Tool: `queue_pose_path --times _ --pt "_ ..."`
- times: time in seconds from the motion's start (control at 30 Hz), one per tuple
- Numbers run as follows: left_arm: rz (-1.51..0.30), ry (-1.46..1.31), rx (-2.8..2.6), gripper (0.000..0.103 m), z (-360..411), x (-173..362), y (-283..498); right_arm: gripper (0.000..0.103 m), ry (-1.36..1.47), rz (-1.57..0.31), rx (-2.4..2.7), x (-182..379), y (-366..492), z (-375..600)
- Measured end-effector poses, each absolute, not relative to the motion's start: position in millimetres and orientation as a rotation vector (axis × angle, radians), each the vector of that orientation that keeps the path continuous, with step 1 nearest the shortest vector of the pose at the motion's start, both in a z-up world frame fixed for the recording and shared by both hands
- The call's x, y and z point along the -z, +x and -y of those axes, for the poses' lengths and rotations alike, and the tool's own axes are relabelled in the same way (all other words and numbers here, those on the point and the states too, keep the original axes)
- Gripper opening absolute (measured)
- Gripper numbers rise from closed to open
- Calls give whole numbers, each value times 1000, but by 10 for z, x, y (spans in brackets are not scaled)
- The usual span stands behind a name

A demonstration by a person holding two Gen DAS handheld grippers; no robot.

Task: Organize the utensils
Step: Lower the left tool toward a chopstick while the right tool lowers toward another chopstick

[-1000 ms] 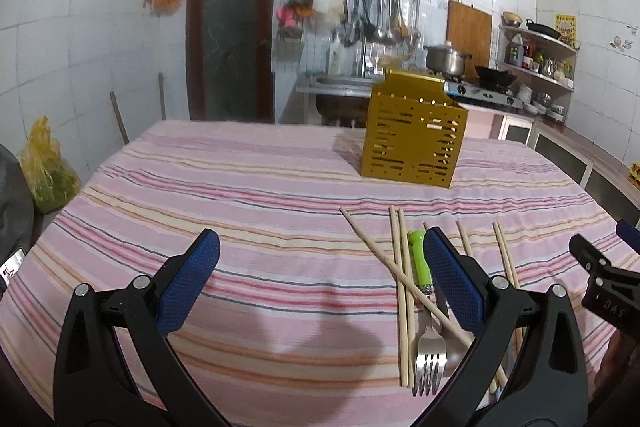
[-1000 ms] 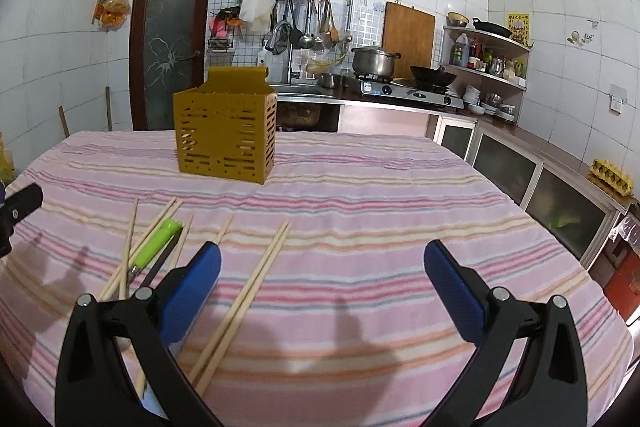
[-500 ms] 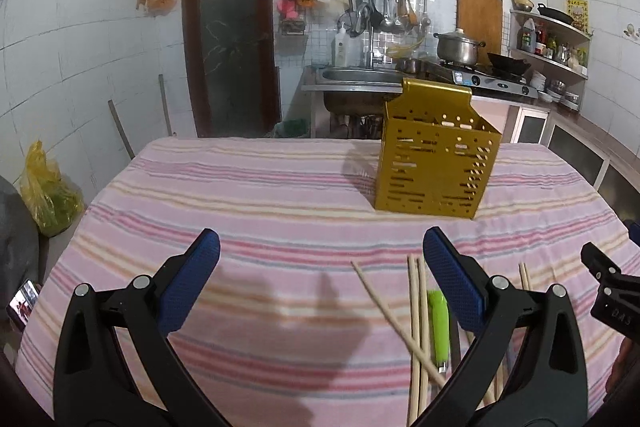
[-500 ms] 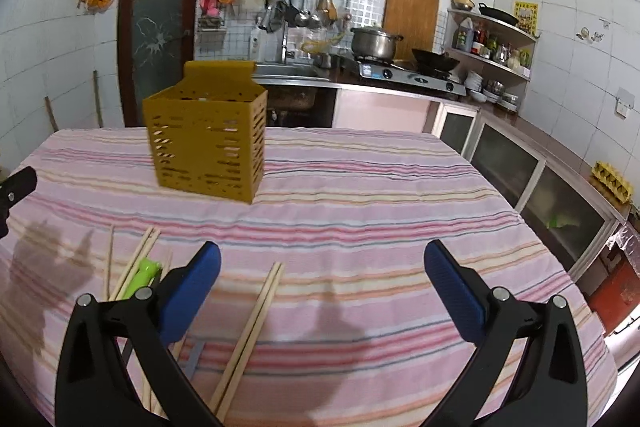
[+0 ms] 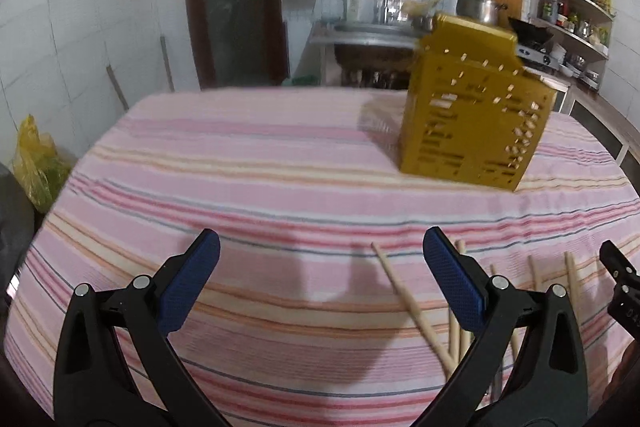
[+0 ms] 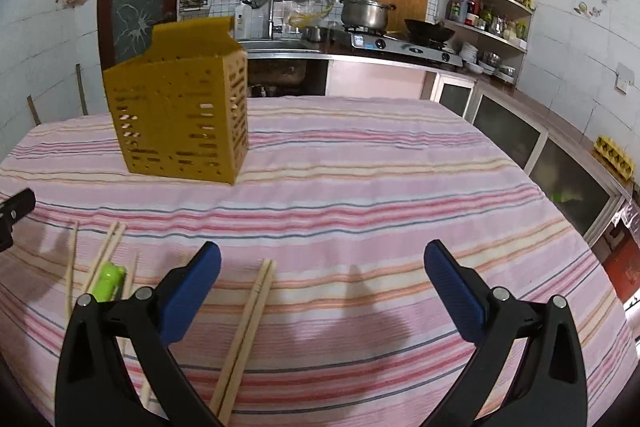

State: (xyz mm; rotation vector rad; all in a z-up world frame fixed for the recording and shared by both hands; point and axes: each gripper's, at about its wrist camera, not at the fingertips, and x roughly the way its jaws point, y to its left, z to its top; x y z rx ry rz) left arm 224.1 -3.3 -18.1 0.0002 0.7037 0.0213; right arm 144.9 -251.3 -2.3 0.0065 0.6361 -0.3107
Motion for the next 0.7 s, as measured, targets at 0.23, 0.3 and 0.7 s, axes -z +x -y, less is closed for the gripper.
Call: queue_pose_path --times 0.23,0.3,0.7 --pt "-826 3 10 98 102 531 2365 99 -12 -693 314 160 1493 2476" --pt "-830 2 20 98 139 547 2358 99 -18 -697 331 156 1475 2470" --pt "-835 17 11 98 229 571 2409 99 -8 -773 366 257 1499 2520"
